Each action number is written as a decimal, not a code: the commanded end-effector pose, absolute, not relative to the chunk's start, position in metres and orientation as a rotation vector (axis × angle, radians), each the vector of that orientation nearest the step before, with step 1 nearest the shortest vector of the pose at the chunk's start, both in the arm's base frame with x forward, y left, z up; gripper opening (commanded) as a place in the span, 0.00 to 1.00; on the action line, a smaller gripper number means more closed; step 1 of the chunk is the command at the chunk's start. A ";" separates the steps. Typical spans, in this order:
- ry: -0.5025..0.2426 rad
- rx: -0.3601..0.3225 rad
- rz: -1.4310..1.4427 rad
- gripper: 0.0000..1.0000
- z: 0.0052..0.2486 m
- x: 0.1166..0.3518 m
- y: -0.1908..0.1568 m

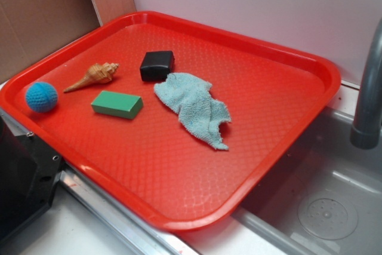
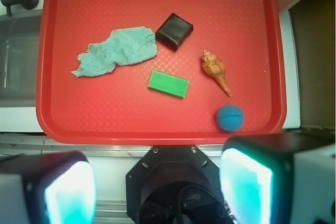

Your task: Grab the blue cloth.

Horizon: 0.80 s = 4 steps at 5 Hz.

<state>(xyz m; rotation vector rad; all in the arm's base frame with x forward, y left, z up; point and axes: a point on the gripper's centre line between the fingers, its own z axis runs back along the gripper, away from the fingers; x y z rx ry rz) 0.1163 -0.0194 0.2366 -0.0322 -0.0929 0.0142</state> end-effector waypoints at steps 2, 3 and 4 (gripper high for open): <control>-0.130 -0.031 -0.038 1.00 0.229 0.135 -0.031; -0.208 -0.077 -0.109 1.00 0.212 0.154 -0.053; -0.276 -0.103 -0.179 1.00 0.192 0.172 -0.072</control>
